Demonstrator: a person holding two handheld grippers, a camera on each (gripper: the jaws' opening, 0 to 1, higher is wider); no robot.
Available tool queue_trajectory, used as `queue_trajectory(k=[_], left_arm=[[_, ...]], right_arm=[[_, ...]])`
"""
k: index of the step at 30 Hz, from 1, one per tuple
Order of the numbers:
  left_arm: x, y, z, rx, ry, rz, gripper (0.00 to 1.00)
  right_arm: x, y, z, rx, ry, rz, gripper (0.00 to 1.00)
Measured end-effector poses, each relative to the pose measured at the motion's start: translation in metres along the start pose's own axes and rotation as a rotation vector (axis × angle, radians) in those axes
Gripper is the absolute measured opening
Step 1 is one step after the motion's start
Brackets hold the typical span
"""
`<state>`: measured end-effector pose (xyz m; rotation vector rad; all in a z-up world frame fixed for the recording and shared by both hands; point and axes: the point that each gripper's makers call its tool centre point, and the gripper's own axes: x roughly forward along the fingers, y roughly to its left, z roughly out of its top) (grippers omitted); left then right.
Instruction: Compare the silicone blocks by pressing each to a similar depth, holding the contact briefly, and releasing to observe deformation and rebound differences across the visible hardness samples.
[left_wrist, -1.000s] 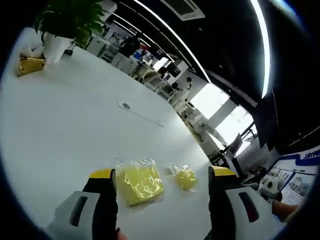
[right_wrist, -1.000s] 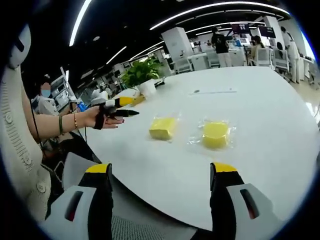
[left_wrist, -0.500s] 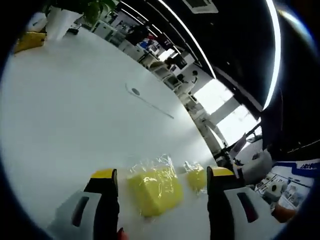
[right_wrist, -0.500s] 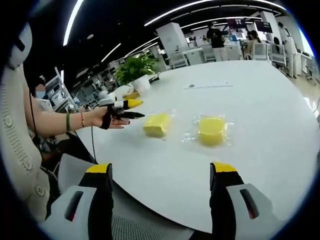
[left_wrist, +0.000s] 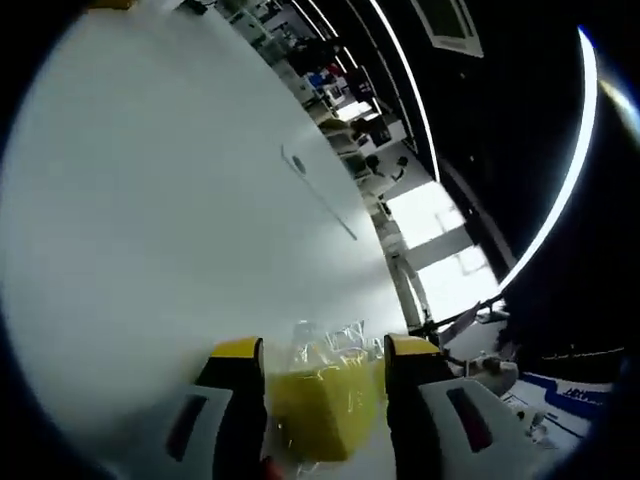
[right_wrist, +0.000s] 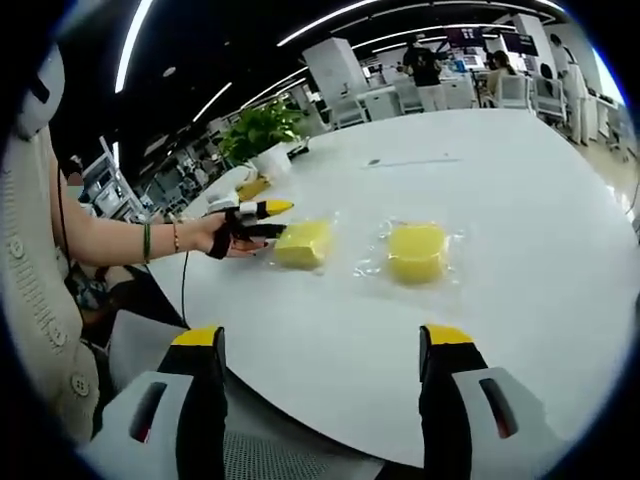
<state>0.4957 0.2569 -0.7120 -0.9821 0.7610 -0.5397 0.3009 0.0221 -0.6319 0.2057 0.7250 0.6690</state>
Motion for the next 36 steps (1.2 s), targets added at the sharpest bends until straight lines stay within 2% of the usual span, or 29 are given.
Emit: queue_trajectory(k=[6,13,17,21,22,23,26,30,36], left_arm=[[0.003,0.008,-0.004,-0.024,0.017,0.006,0.24],[0.005,0.007,-0.006,-0.051,0.021,-0.023,0.12],[0.005,0.006,-0.004,-0.015,0.01,-0.027,0.08],[0.005,-0.002,-0.002,0.044,-0.003,-0.046,0.0],[0.005,-0.003,-0.002,0.051,0.001,-0.045,0.0],[0.005,0.0,0.0,0.08,-0.006,-0.016,0.0],[0.004,-0.006,-0.001,0.1,-0.008,-0.024,0.0],[0.0,-0.011,0.007,0.216,-0.039,0.027,0.0],[-0.008,-0.026,0.013,0.394,-0.047,0.078,0.0]], right_arm=[[0.002,-0.004,-0.001,0.007,0.01,-0.007,0.74],[0.004,-0.004,-0.004,0.012,0.023,-0.002,0.73],[0.005,-0.004,-0.005,0.014,0.026,0.004,0.73],[0.005,-0.004,-0.004,0.014,0.024,0.005,0.73],[0.005,-0.004,-0.004,0.015,0.022,0.005,0.73],[0.005,-0.004,-0.004,0.014,0.022,0.004,0.73],[0.004,-0.003,-0.005,0.014,0.021,0.006,0.72],[0.002,-0.002,-0.004,0.014,0.012,0.009,0.72],[0.002,0.001,0.001,0.003,-0.008,0.02,0.72]])
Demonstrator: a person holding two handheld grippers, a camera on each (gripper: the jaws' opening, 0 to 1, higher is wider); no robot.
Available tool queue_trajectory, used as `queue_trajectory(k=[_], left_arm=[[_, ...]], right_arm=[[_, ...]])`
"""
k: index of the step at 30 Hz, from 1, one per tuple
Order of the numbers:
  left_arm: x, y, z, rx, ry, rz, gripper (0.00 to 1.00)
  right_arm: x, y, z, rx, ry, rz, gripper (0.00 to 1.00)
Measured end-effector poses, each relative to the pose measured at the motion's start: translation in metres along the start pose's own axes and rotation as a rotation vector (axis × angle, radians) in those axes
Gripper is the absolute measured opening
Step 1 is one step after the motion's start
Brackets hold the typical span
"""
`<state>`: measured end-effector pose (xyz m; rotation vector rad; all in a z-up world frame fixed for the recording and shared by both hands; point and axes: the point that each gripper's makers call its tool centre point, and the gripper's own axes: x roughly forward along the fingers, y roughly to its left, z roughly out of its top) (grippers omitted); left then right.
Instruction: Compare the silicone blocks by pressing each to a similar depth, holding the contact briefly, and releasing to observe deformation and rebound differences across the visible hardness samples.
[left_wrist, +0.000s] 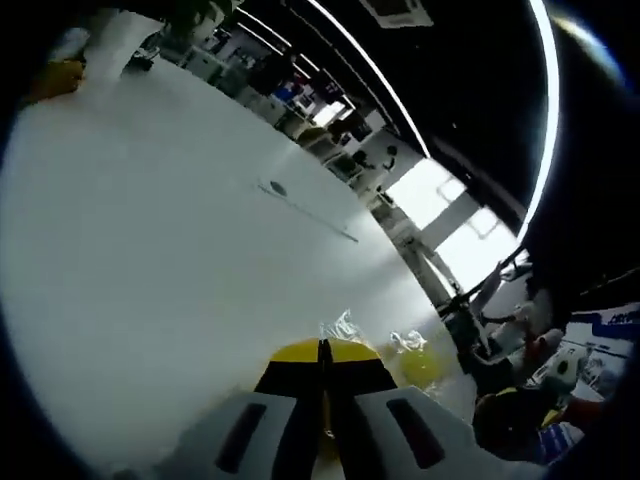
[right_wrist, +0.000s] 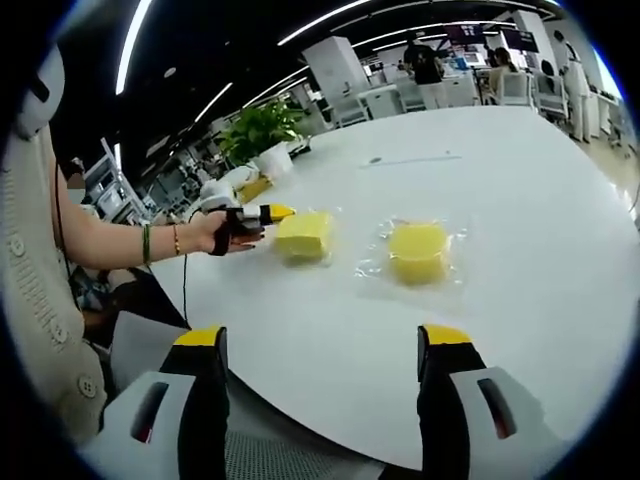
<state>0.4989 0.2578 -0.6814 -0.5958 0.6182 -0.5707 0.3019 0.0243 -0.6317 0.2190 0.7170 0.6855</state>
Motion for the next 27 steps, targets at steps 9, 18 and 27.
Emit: queue_trajectory(k=[9,18,27], left_arm=[[-0.012,-0.044,0.013,0.503,0.041,0.045,0.0],[-0.009,-0.092,0.006,0.782,0.06,0.013,0.0],[-0.018,-0.12,0.008,0.692,0.054,-0.035,0.0]], right_arm=[[-0.004,0.009,0.004,-0.018,-0.027,0.024,0.71],[-0.016,0.016,0.012,-0.045,-0.077,0.033,0.71],[-0.028,0.023,0.019,-0.079,-0.116,0.041,0.71]])
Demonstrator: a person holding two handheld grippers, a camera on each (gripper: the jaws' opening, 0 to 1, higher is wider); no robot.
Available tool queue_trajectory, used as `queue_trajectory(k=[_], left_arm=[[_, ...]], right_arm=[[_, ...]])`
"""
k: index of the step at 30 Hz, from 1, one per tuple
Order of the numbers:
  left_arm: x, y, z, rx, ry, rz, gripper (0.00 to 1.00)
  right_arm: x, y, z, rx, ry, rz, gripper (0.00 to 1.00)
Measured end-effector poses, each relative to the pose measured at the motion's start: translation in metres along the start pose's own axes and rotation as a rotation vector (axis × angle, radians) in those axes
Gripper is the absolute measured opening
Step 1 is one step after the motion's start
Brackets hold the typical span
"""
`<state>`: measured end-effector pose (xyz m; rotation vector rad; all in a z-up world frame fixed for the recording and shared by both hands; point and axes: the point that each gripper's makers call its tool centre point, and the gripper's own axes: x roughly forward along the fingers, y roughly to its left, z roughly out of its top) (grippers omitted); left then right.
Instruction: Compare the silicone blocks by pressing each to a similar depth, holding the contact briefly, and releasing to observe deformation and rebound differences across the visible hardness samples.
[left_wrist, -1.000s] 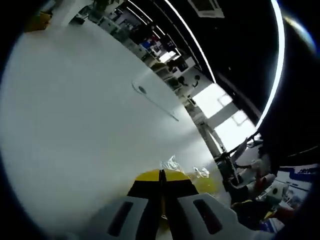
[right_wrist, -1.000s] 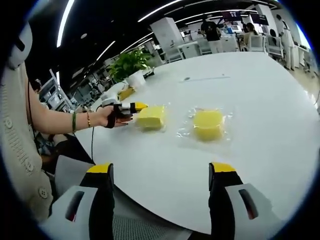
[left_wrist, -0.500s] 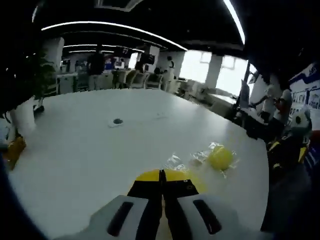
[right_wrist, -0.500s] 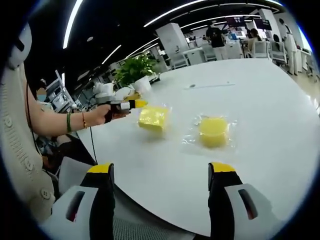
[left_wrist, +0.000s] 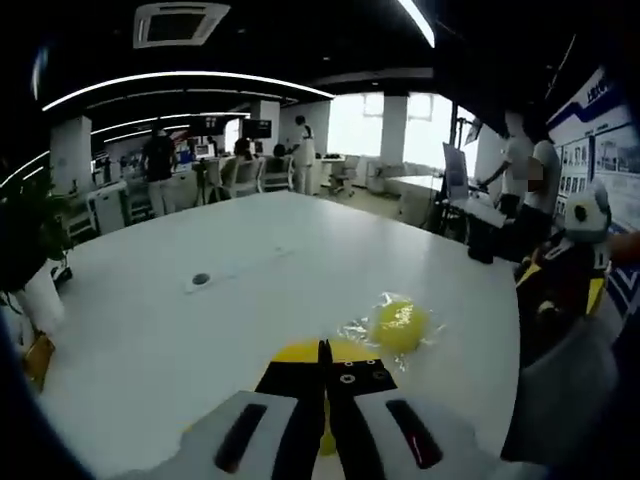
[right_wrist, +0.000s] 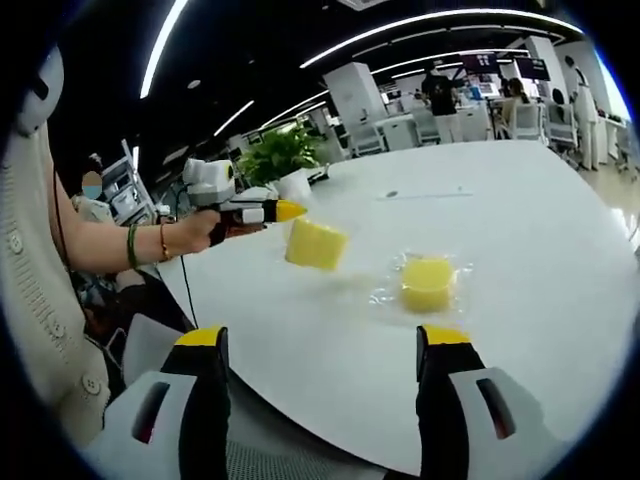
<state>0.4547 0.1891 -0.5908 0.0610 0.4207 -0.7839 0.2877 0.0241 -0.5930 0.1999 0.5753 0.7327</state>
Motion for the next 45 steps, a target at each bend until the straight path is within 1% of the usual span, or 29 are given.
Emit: queue_trajectory(k=[6,9,10,12,13,14,17,18,19,20,21,24,25,28,29,30,31,32,33,34,35,36,38,39,40,45], left_arm=[[-0.02,-0.01,0.026,0.007,-0.036,-0.003,0.0],[-0.03,-0.017,0.042,0.012,-0.064,-0.014,0.0],[-0.034,-0.022,0.048,0.004,-0.074,-0.028,0.0],[-0.04,-0.03,0.06,-0.008,-0.089,-0.044,0.0],[-0.042,-0.032,0.064,0.004,-0.095,-0.046,0.0],[-0.045,-0.035,0.071,0.026,-0.104,-0.046,0.0],[-0.053,-0.045,0.089,0.041,-0.128,-0.072,0.0],[-0.056,-0.051,0.096,0.048,-0.138,-0.093,0.0],[-0.058,-0.054,0.1,0.051,-0.144,-0.101,0.0],[-0.06,-0.058,0.105,0.058,-0.15,-0.11,0.0],[-0.061,-0.06,0.107,0.063,-0.152,-0.115,0.0],[-0.066,-0.071,0.113,0.092,-0.151,-0.139,0.0],[-0.068,-0.076,0.115,0.105,-0.151,-0.153,0.0],[-0.071,-0.084,0.119,0.117,-0.142,-0.179,0.0],[-0.072,-0.087,0.121,0.152,-0.138,-0.183,0.0],[-0.072,-0.089,0.122,0.167,-0.131,-0.189,0.0],[-0.073,-0.093,0.124,0.167,-0.127,-0.21,0.0],[-0.074,-0.096,0.129,0.197,-0.137,-0.221,0.0],[-0.074,-0.097,0.131,0.21,-0.137,-0.224,0.0],[-0.074,-0.1,0.133,0.205,-0.127,-0.245,0.0],[-0.074,-0.102,0.134,0.212,-0.125,-0.248,0.0],[-0.074,-0.104,0.136,0.23,-0.123,-0.256,0.0],[-0.074,-0.111,0.139,0.263,-0.116,-0.284,0.0],[-0.074,-0.114,0.14,0.273,-0.115,-0.298,0.0],[-0.074,-0.118,0.141,0.271,-0.112,-0.313,0.0],[-0.07,-0.123,0.143,0.307,-0.102,-0.347,0.0]], right_arm=[[-0.005,0.004,0.01,-0.065,-0.007,0.017,0.71],[-0.008,0.005,0.018,-0.097,-0.005,0.03,0.71],[-0.009,0.005,0.021,-0.108,-0.004,0.036,0.71],[-0.01,0.005,0.029,-0.141,-0.002,0.052,0.71],[-0.01,0.006,0.034,-0.166,0.002,0.061,0.71],[-0.011,0.007,0.038,-0.186,0.004,0.071,0.71],[-0.012,0.009,0.053,-0.272,0.031,0.101,0.72],[-0.012,0.01,0.061,-0.304,0.039,0.116,0.71],[-0.012,0.01,0.063,-0.315,0.04,0.122,0.71],[-0.012,0.012,0.071,-0.347,0.051,0.138,0.71],[-0.012,0.014,0.079,-0.386,0.058,0.155,0.7],[-0.009,0.015,0.093,-0.446,0.081,0.178,0.69],[-0.007,0.017,0.101,-0.476,0.081,0.195,0.69],[-0.001,0.021,0.116,-0.548,0.106,0.227,0.69],[0.001,0.022,0.12,-0.566,0.108,0.236,0.69],[0.003,0.024,0.125,-0.576,0.109,0.247,0.69],[0.006,0.026,0.13,-0.594,0.117,0.259,0.69],[0.009,0.027,0.133,-0.616,0.126,0.271,0.69],[0.013,0.031,0.138,-0.647,0.134,0.293,0.69],[0.016,0.032,0.141,-0.658,0.141,0.303,0.68],[0.019,0.034,0.142,-0.671,0.156,0.314,0.67],[0.023,0.037,0.143,-0.7,0.176,0.339,0.66],[0.031,0.042,0.146,-0.722,0.189,0.361,0.66],[0.035,0.044,0.147,-0.751,0.209,0.377,0.66],[0.039,0.047,0.148,-0.764,0.211,0.394,0.66],[0.06,0.053,0.148,-0.786,0.245,0.442,0.63]])
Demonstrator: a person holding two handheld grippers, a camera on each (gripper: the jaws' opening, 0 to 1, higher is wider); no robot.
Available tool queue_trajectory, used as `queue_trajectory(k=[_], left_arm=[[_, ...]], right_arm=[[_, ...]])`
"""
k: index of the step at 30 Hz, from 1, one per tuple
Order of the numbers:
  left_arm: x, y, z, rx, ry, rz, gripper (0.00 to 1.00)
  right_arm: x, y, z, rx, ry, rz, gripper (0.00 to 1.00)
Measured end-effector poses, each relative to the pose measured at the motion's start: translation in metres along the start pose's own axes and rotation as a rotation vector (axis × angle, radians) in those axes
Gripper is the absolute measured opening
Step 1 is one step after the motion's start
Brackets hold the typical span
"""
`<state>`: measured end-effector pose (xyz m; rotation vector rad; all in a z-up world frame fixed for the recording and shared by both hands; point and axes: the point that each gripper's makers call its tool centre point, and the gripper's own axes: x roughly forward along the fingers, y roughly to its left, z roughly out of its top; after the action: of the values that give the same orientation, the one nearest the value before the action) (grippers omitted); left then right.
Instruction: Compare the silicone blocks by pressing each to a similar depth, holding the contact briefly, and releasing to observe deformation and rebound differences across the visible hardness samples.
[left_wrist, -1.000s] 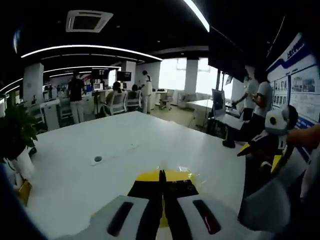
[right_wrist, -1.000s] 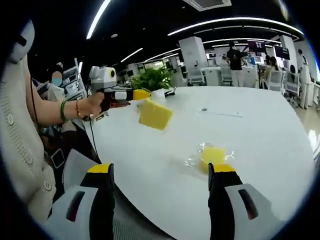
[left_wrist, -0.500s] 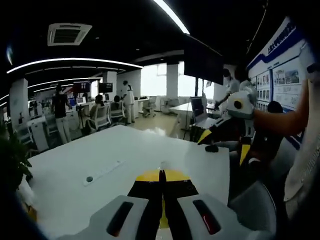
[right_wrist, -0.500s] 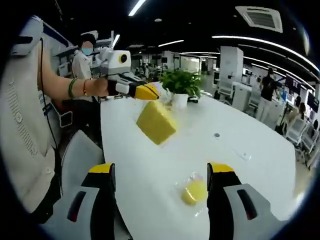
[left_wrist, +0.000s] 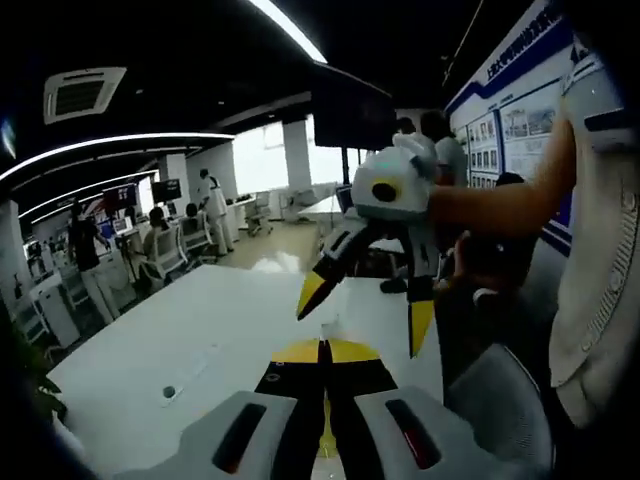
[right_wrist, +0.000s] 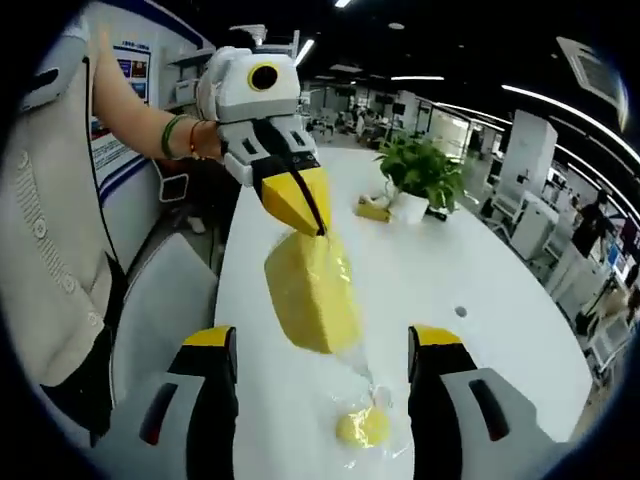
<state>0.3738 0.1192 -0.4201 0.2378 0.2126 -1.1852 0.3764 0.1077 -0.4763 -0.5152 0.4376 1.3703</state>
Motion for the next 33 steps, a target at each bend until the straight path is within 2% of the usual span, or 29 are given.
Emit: queue_trajectory(k=[12,16,19,23,28,33], left_arm=[[0.001,-0.006,0.011,0.065,-0.034,-0.077,0.0],[0.002,-0.008,0.015,0.086,-0.049,-0.096,0.0],[0.002,-0.009,0.017,0.1,-0.056,-0.097,0.0],[0.002,-0.009,0.018,0.113,-0.055,-0.102,0.0],[0.0,-0.011,0.017,0.121,-0.055,-0.111,0.0],[0.0,-0.01,0.019,0.141,-0.06,-0.109,0.0]], right_arm=[[0.041,0.004,0.005,-0.041,0.033,0.139,0.54],[0.05,0.007,0.005,-0.039,0.038,0.183,0.48],[0.053,0.011,0.003,-0.04,0.055,0.21,0.4],[0.054,0.014,0.002,-0.026,0.064,0.218,0.36],[0.053,0.011,0.005,-0.071,0.052,0.195,0.31],[0.05,0.011,0.008,-0.08,0.049,0.17,0.27]])
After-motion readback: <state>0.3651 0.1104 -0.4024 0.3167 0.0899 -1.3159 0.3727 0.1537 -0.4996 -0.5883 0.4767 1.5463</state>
